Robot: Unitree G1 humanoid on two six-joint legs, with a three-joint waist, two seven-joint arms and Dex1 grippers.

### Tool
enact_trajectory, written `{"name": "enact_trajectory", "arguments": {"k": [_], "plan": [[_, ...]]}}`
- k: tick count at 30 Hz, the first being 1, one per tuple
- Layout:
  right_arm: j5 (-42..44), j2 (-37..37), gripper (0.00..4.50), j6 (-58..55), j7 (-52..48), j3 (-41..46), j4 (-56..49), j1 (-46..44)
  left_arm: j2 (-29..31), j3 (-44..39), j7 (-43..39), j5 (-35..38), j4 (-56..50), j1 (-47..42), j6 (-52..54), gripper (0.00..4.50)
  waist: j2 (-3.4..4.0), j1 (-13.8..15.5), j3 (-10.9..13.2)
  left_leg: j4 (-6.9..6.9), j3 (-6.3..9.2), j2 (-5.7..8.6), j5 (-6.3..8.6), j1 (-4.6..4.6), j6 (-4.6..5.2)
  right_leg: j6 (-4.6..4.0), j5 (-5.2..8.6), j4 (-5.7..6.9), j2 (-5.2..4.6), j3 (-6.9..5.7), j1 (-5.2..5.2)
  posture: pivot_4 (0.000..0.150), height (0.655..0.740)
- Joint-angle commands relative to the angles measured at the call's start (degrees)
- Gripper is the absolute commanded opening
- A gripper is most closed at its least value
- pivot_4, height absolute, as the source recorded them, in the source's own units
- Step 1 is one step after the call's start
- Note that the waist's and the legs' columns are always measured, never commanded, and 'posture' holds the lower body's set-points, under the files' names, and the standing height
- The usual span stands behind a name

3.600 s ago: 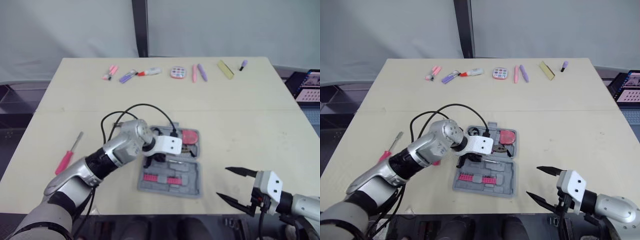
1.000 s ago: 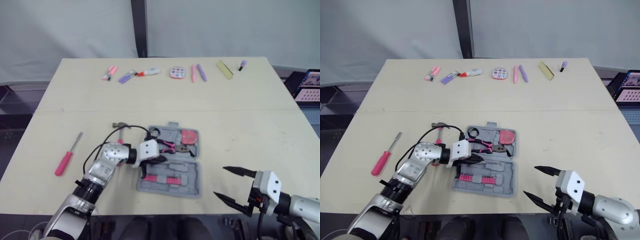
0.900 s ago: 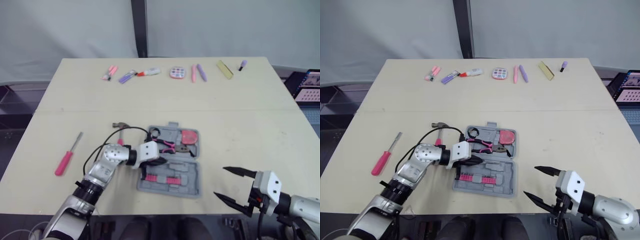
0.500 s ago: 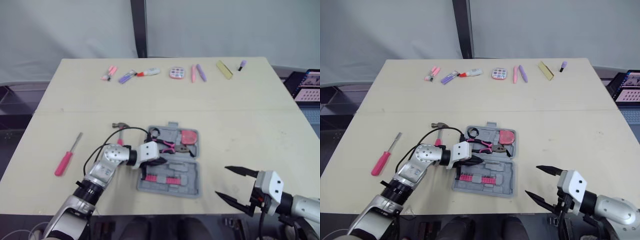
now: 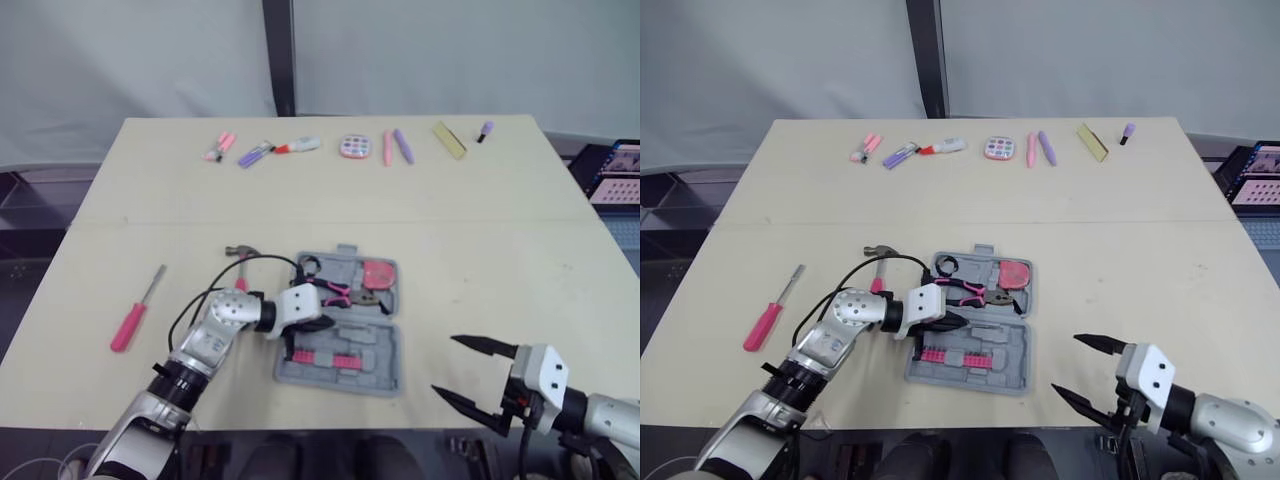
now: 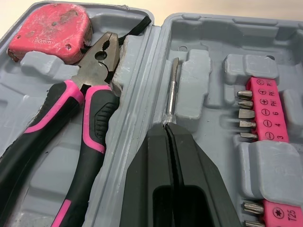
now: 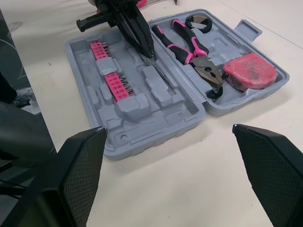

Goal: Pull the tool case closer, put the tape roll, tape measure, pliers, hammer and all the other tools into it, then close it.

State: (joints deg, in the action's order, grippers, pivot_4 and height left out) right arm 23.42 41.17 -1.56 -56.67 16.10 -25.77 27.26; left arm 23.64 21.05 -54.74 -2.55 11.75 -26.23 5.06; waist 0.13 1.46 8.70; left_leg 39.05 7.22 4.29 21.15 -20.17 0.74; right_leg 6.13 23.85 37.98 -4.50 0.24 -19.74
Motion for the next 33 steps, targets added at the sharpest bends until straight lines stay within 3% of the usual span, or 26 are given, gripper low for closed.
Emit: {"name": "enact_trajectory", "arguments": {"k": [1,14,20,24,26,29,32,33], "plan": [[0.9,0.1,4.5,0.1,0.2,1.3,-2.4,0.4,0.9,1.9,0.6,-2.9,1.5,1.3,1.7,0.05,0.02,0.0,-0.1,0.0,0.01,0.0,0.0,0.02,0.0,0.0,0.0,0.0,0.0,0.01,0.02,0.15,0.74],[1.0,0.1,4.5,-0.3,0.2,1.5,-2.9,0.6,0.5,2.2,1.4,-2.5,2.0,1.3,3.7,0.05,0.03,0.0,-0.2,-0.02,0.01,0.0,0.01,0.04,0.01,0.0,0.0,-0.01,0.0,0.02,0.04,0.15,0.74],[0.8,-0.1,4.5,-0.5,0.5,0.6,-2.2,-1.2,-1.2,-7.7,-0.3,10.6,-7.2,3.3,7.5,0.05,0.03,-0.1,-0.2,-0.02,0.01,-0.01,0.01,0.01,0.01,0.0,0.0,-0.02,0.0,0.03,-0.01,0.15,0.74],[0.7,-0.3,4.5,-0.7,0.4,-0.1,-1.2,-3.0,0.3,-14.5,2.5,14.1,-14.4,6.1,6.1,0.05,0.04,-0.1,-0.2,-0.02,0.01,-0.05,0.01,-0.04,-0.01,0.0,0.0,-0.02,0.0,0.04,-0.08,0.15,0.74],[0.6,-0.5,4.5,-0.6,0.3,-0.7,-0.2,-4.4,2.4,-19.3,-0.5,20.5,-16.9,8.3,9.5,0.05,0.04,-0.2,-0.2,-0.02,0.0,-0.03,0.01,-0.02,-0.01,0.0,0.0,-0.04,-0.02,0.05,-0.05,0.15,0.74],[0.4,-0.7,4.5,-0.6,0.1,-1.5,0.7,-5.7,6.3,-22.6,-2.2,22.8,-19.5,11.8,10.3,0.05,0.06,-0.4,-0.2,-0.11,0.01,-0.07,0.02,0.01,-0.03,0.0,0.0,-0.05,0.01,0.04,-0.09,0.15,0.74],[0.5,-1.0,4.5,-0.3,-0.1,-2.3,1.6,-6.4,9.0,-29.4,-0.1,24.2,-23.4,19.0,8.4,0.85,0.09,-0.3,-0.1,-0.13,0.03,-0.07,0.02,0.01,-0.03,0.0,0.0,-0.1,-0.01,0.06,-0.09,0.15,0.74],[0.6,-1.1,4.5,-0.2,-0.1,-2.5,1.7,-6.5,9.5,-31.5,0.5,24.6,-24.5,21.6,7.8,1.34,0.09,-0.3,-0.1,-0.12,0.03,-0.06,0.03,0.01,-0.03,0.0,0.0,-0.1,-0.03,0.06,-0.09,0.15,0.74]]}}
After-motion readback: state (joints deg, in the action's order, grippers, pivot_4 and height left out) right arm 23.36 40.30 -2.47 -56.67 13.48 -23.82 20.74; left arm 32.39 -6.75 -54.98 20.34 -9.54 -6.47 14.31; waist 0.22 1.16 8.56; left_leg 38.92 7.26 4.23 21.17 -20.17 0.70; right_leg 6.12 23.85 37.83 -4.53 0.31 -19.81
